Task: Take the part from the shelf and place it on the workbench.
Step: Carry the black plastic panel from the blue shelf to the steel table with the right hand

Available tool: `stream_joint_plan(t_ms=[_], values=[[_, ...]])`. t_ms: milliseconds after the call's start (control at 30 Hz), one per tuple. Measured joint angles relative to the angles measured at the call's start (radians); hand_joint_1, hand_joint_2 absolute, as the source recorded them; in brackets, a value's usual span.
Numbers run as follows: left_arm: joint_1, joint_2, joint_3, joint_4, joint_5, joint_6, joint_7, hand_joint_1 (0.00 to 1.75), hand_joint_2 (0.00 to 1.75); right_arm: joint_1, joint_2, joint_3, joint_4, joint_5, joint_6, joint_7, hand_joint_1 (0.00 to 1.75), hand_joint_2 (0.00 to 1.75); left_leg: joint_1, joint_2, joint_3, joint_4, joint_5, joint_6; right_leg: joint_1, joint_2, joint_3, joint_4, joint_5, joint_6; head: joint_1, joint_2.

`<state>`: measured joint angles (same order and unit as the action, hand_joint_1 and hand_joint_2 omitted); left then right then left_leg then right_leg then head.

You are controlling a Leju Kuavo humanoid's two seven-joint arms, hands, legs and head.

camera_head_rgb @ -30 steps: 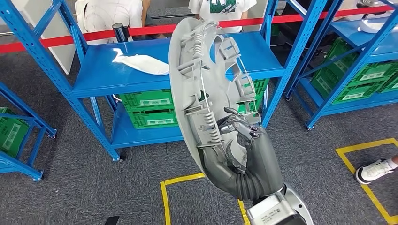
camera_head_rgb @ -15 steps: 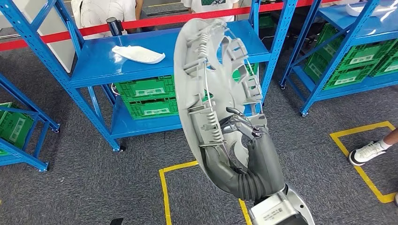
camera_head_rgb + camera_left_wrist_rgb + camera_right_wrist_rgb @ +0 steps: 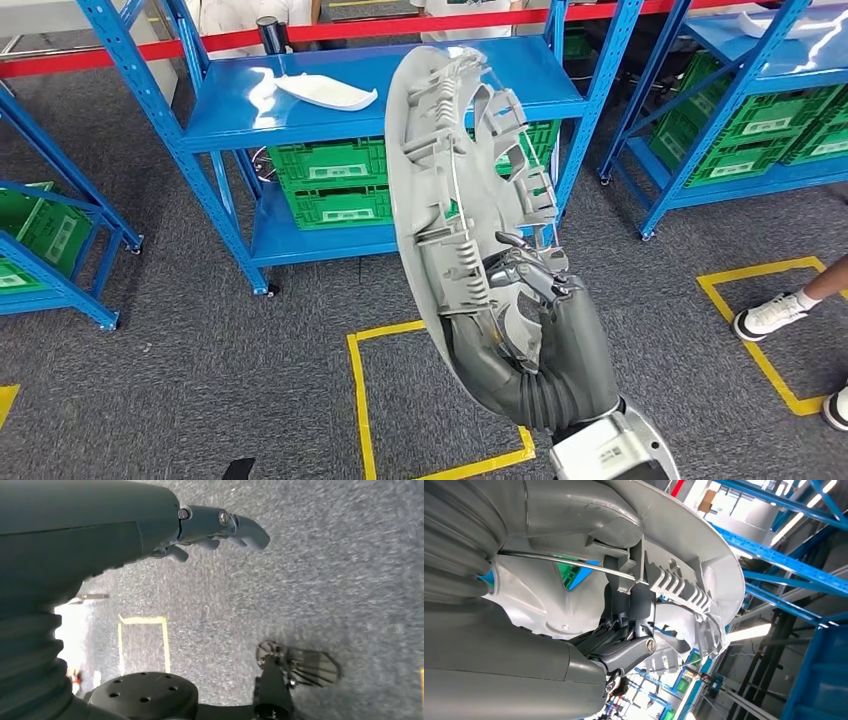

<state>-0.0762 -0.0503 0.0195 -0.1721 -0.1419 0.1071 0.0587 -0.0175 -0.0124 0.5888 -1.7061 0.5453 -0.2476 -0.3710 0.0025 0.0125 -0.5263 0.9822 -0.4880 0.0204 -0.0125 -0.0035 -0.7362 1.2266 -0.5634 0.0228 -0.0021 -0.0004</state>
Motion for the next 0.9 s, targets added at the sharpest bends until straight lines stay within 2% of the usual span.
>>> stream_joint_plan(t_ms=[33,67,100,133,167,200,233,267,300,333,367,400,433,500,533,567,600,633,667,700,733,767,800,833,867,900], values=[[0.000,0.000,0.000,0.000,0.000,0.000,0.000,0.00,1.75,0.000,-0.003,-0.001,0.002,-0.003,-0.003,-0.005,1.75,1.75,0.000,0.001,-0.016,0.003,0.012,-0.001,-0.001,0.000,-0.007,0.054,-0.017,0.003,0.000,0.000],[0.001,0.000,0.000,0.000,0.001,-0.001,0.000,0.00,1.75,0.000,-0.006,-0.001,0.003,-0.006,-0.005,-0.009,1.75,1.75,0.001,0.001,-0.034,0.009,0.023,-0.003,-0.002,0.001,0.000,0.082,-0.011,0.006,0.000,0.000],[0.001,-0.001,0.000,0.000,0.001,-0.001,0.000,0.00,1.75,0.000,-0.008,-0.001,0.004,-0.008,-0.006,-0.012,1.75,1.75,0.002,0.002,-0.054,0.015,0.033,-0.006,-0.004,0.001,0.024,0.075,0.012,0.007,0.000,0.000],[0.002,-0.001,0.000,0.000,0.002,-0.002,0.000,0.00,1.75,-0.001,-0.010,-0.001,0.005,-0.010,-0.006,-0.013,1.75,1.75,0.003,0.002,-0.073,0.024,0.042,-0.010,-0.006,0.001,0.067,0.032,0.037,0.008,0.001,0.000],[0.002,-0.001,0.000,0.000,0.002,-0.002,0.000,0.00,1.75,-0.003,-0.011,-0.002,0.006,-0.013,-0.006,-0.014,1.75,1.75,0.004,0.002,-0.091,0.033,0.049,-0.016,-0.007,0.001,0.120,-0.036,0.046,0.008,0.001,0.000],[0.002,0.000,0.000,0.000,0.002,-0.002,-0.001,0.00,1.75,-0.005,-0.012,-0.002,0.006,-0.016,-0.006,-0.014,1.75,1.75,0.004,0.001,-0.106,0.042,0.056,-0.022,-0.006,0.003,0.169,-0.108,0.040,0.005,0.001,0.000],[0.002,0.000,0.000,0.000,0.002,-0.002,-0.001,0.00,1.75,-0.008,-0.012,-0.002,0.007,-0.018,-0.006,-0.015,1.75,1.75,0.003,0.000,-0.116,0.048,0.063,-0.028,-0.005,0.005,0.202,-0.161,0.028,0.000,0.001,0.000],[0.002,0.000,0.000,0.000,0.002,-0.002,-0.001,0.00,1.75,-0.011,-0.013,-0.001,0.009,-0.022,-0.007,-0.016,1.75,1.75,0.002,0.000,-0.122,0.050,0.071,-0.035,-0.003,0.006,0.216,-0.191,0.015,-0.007,0.001,0.000],[0.003,0.001,0.000,0.000,0.002,-0.002,0.000,0.00,1.75,-0.014,-0.014,-0.001,0.011,-0.025,-0.007,-0.016,1.75,1.75,0.001,-0.001,-0.126,0.049,0.081,-0.041,0.000,0.007,0.216,-0.199,0.015,-0.017,0.002,0.000],[0.003,0.001,0.000,0.001,0.002,-0.001,0.001,0.00,1.75,-0.018,-0.015,-0.001,0.014,-0.030,-0.008,-0.017,1.75,1.75,0.002,-0.002,-0.129,0.046,0.089,-0.048,0.000,0.006,0.208,-0.198,0.024,-0.025,0.002,0.000],[0.004,0.001,0.000,0.001,0.002,-0.001,0.002,0.00,1.75,-0.023,-0.016,-0.001,0.018,-0.034,-0.008,-0.017,1.75,1.75,0.004,-0.003,-0.135,0.049,0.085,-0.053,-0.001,0.004,0.200,-0.198,0.033,-0.034,0.001,0.000],[0.004,0.001,0.000,0.002,0.003,-0.001,0.004,0.00,1.75,-0.029,-0.017,-0.001,0.022,-0.038,-0.008,-0.017,1.75,1.75,0.005,-0.005,-0.145,0.067,0.062,-0.059,-0.002,0.003,0.190,-0.200,0.044,-0.042,0.000,0.000],[0.004,0.001,0.000,0.002,0.005,0.000,0.005,0.00,1.75,-0.037,-0.017,-0.001,0.027,-0.042,-0.008,-0.017,1.75,1.75,0.006,-0.006,-0.159,0.105,0.021,-0.063,-0.003,0.001,0.178,-0.201,0.056,-0.048,-0.002,0.000],[0.002,0.000,0.000,0.002,0.009,0.000,0.007,0.00,1.75,-0.050,-0.017,-0.001,0.038,-0.049,-0.008,-0.017,1.75,1.75,0.007,-0.008,-0.191,0.231,-0.078,-0.069,-0.001,0.000,0.150,-0.200,0.079,-0.054,-0.006,0.000],[0.002,0.000,0.000,0.002,0.012,0.000,0.007,0.00,1.75,-0.055,-0.017,-0.001,0.045,-0.052,-0.007,-0.017,1.75,1.75,0.007,-0.008,-0.199,0.290,-0.106,-0.069,0.001,0.000,0.135,-0.199,0.090,-0.055,-0.006,0.000],[0.001,0.000,0.001,0.002,0.014,0.000,0.008,0.00,1.75,-0.058,-0.017,0.000,0.053,-0.054,-0.006,-0.017,1.75,1.75,0.006,-0.008,-0.194,0.324,-0.110,-0.068,0.004,0.000,0.121,-0.199,0.101,-0.056,-0.007,0.000],[0.001,0.000,0.002,0.002,0.017,0.000,0.010,0.00,1.75,-0.061,-0.017,0.000,0.062,-0.055,-0.006,-0.017,1.75,1.75,0.005,-0.009,-0.172,0.321,-0.095,-0.064,0.007,0.001,0.107,-0.198,0.111,-0.057,-0.007,0.000],[0.001,0.000,0.004,0.002,0.020,0.001,0.010,0.00,1.75,-0.065,-0.017,0.001,0.070,-0.057,-0.005,-0.017,1.75,1.75,0.002,-0.009,-0.130,0.280,-0.069,-0.056,0.010,0.001,0.096,-0.198,0.121,-0.057,-0.007,0.000],[0.000,0.002,0.007,0.002,0.022,0.002,0.011,0.00,1.75,-0.069,-0.015,0.002,0.077,-0.058,-0.004,-0.017,1.75,1.75,-0.003,-0.010,-0.076,0.209,-0.051,-0.044,0.011,0.001,0.086,-0.198,0.131,-0.056,-0.007,0.000],[-0.001,0.004,0.009,0.001,0.024,0.004,0.011,0.00,1.75,-0.073,-0.013,0.003,0.084,-0.060,-0.004,-0.018,1.75,1.75,-0.009,-0.010,-0.019,0.128,-0.046,-0.031,0.012,0.001,0.080,-0.198,0.139,-0.054,-0.006,0.000],[-0.003,0.005,0.009,0.001,0.025,0.006,0.011,0.00,1.75,-0.076,-0.011,0.004,0.089,-0.061,-0.004,-0.018,1.75,1.75,-0.015,-0.011,0.025,0.062,-0.051,-0.022,0.011,0.000,0.075,-0.199,0.148,-0.049,-0.006,0.000],[-0.004,0.007,0.010,0.001,0.025,0.008,0.010,0.00,1.75,-0.079,-0.009,0.007,0.094,-0.062,-0.003,-0.018,1.75,1.75,-0.020,-0.012,0.049,0.019,-0.058,-0.015,0.007,-0.002,0.073,-0.201,0.157,-0.044,-0.006,0.000],[-0.005,0.007,0.011,0.002,0.025,0.010,0.010,0.00,1.75,-0.082,-0.008,0.009,0.097,-0.062,-0.003,-0.019,1.75,1.75,-0.024,-0.013,0.057,0.001,-0.059,-0.013,0.004,-0.004,0.072,-0.204,0.166,-0.038,-0.007,0.000],[-0.005,0.006,0.012,0.002,0.025,0.011,0.010,0.00,1.75,-0.084,-0.007,0.012,0.100,-0.062,-0.004,-0.020,1.75,1.75,-0.024,-0.014,0.050,-0.006,-0.049,-0.010,0.003,-0.005,0.071,-0.210,0.176,-0.032,-0.008,0.000],[-0.005,0.006,0.014,0.002,0.025,0.012,0.011,0.00,1.75,-0.086,-0.007,0.013,0.102,-0.063,-0.004,-0.020,1.75,1.75,-0.022,-0.012,0.045,-0.012,-0.035,-0.006,0.004,-0.005,0.066,-0.209,0.175,-0.026,-0.009,0.000],[-0.006,0.006,0.014,0.002,0.025,0.013,0.011,0.00,1.75,-0.088,-0.007,0.014,0.102,-0.064,-0.004,-0.020,1.75,1.75,-0.018,-0.010,0.037,-0.019,-0.021,-0.002,0.005,-0.003,0.059,-0.197,0.156,-0.020,-0.008,0.000]])
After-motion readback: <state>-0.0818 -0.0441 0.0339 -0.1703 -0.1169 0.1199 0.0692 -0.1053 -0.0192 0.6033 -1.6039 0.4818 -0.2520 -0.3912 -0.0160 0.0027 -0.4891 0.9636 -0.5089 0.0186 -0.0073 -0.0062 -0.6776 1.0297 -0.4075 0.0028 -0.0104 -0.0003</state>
